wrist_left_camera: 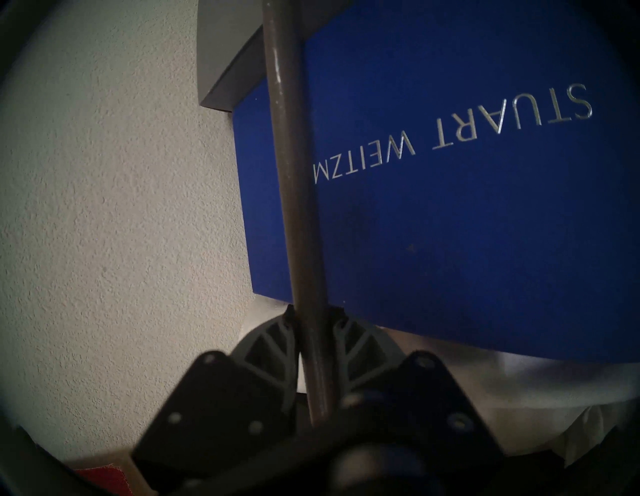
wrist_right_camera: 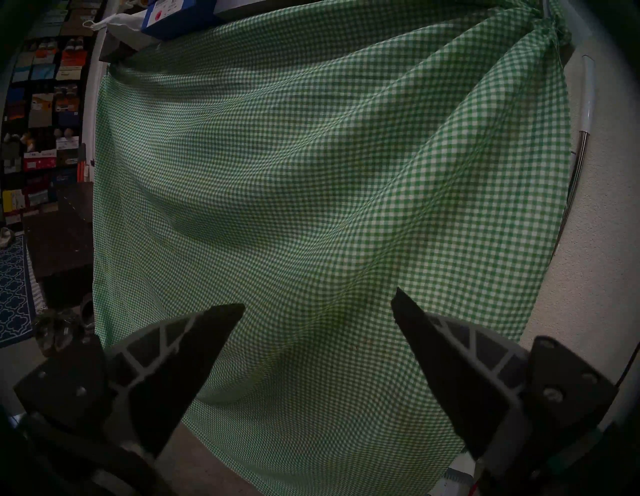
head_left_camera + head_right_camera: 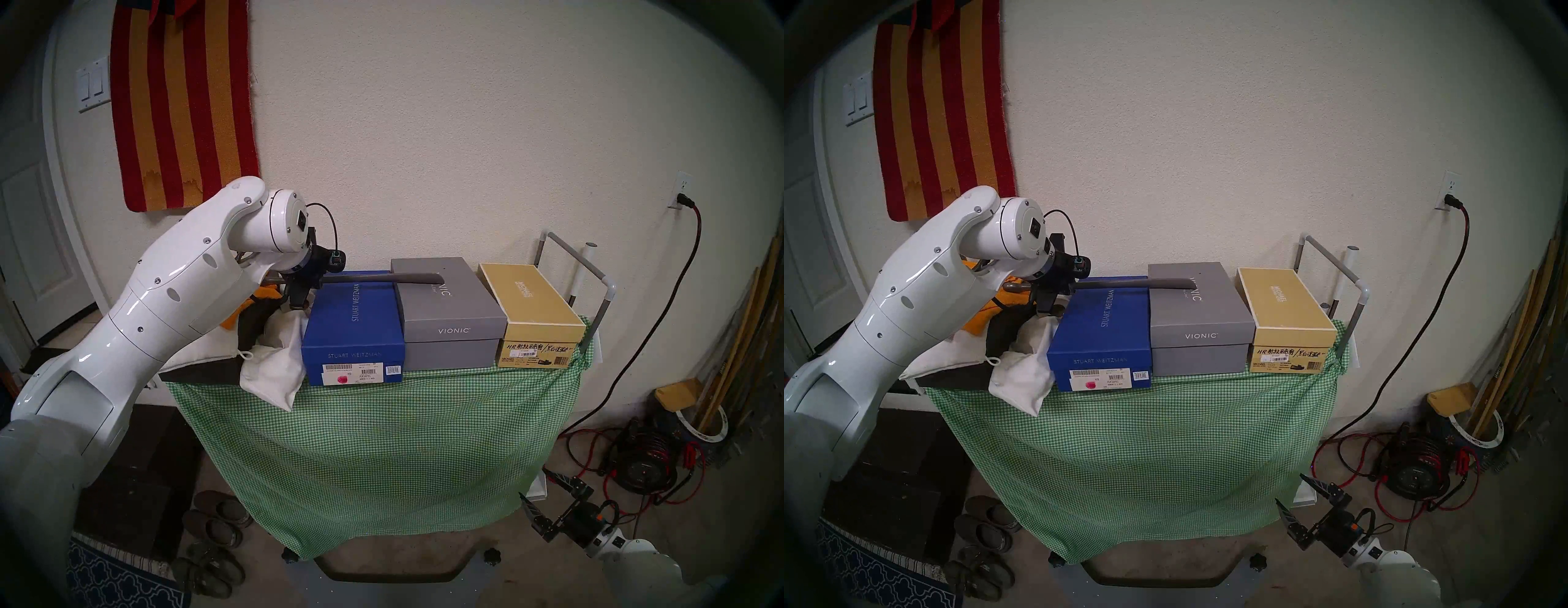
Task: Lift the object off the cloth, cover the shoe rack with the cloth, put the object back
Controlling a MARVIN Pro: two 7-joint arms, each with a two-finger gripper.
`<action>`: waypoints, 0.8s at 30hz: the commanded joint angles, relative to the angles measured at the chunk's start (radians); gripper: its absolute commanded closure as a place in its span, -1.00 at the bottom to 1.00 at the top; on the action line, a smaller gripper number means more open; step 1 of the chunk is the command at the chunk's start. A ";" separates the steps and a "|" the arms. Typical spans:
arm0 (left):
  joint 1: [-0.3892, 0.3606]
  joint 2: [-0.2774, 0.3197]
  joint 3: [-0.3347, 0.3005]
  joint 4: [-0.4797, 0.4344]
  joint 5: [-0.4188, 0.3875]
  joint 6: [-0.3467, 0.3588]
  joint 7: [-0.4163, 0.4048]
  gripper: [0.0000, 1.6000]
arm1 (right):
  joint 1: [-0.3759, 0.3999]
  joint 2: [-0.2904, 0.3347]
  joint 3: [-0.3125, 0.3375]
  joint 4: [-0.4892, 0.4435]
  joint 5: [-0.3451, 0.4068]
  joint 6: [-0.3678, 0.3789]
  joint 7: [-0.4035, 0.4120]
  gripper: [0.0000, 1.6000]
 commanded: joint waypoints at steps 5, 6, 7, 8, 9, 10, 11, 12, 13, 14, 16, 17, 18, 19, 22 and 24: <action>-0.009 0.008 0.049 0.013 -0.020 0.011 -0.083 0.10 | -0.005 -0.001 -0.001 -0.003 -0.001 0.000 0.054 -1.00; -0.011 0.009 0.053 0.014 -0.023 0.012 -0.083 0.11 | -0.005 -0.001 -0.001 -0.003 -0.001 0.000 0.055 -1.00; -0.013 0.011 0.057 0.014 -0.026 0.013 -0.082 0.11 | -0.005 -0.001 -0.001 -0.003 -0.001 0.000 0.055 -1.00; -0.016 0.013 0.062 0.017 -0.030 0.012 -0.083 0.12 | -0.005 -0.001 -0.001 -0.003 -0.001 0.000 0.055 -1.00; -0.019 0.015 0.065 0.018 -0.035 0.006 -0.083 0.05 | -0.005 -0.001 0.000 -0.003 -0.001 0.000 0.055 -1.00; -0.022 0.018 0.070 0.018 -0.037 0.006 -0.081 -0.19 | -0.005 -0.001 0.000 -0.003 -0.001 0.000 0.056 -1.00; -0.022 0.018 0.070 0.018 -0.037 0.006 -0.081 -0.19 | -0.005 -0.001 0.000 -0.003 -0.001 0.000 0.056 -1.00; -0.024 0.021 0.072 0.017 -0.038 0.006 -0.079 -0.36 | -0.004 -0.001 0.000 -0.002 -0.001 0.000 0.056 -1.00; -0.033 0.028 0.075 0.012 -0.044 0.009 -0.083 -0.58 | -0.004 -0.002 0.002 -0.002 0.000 0.000 0.059 -1.00; -0.033 0.028 0.075 0.012 -0.044 0.009 -0.083 -0.58 | -0.004 -0.002 0.002 -0.002 0.000 0.000 0.059 -1.00; -0.042 0.035 0.076 0.006 -0.049 0.011 -0.080 -0.75 | -0.004 -0.002 0.004 -0.001 0.000 0.000 0.061 -1.00; -0.046 0.038 0.074 0.004 -0.053 0.011 -0.078 -0.76 | -0.004 -0.003 0.004 -0.001 0.000 0.000 0.062 -1.00; -0.050 0.042 0.073 0.001 -0.057 0.010 -0.076 -0.76 | -0.004 -0.003 0.005 -0.001 -0.001 0.000 0.062 -1.00; -0.053 0.046 0.073 -0.002 -0.061 0.010 -0.076 -0.87 | -0.004 -0.003 0.005 -0.001 -0.001 0.000 0.062 -1.00; -0.054 0.056 0.073 -0.018 -0.064 0.025 -0.064 -1.00 | -0.004 -0.003 0.007 -0.001 -0.001 0.000 0.064 -1.00; -0.040 0.065 0.050 -0.042 -0.077 0.062 -0.028 -1.00 | -0.003 -0.004 0.008 -0.001 -0.002 0.000 0.065 -1.00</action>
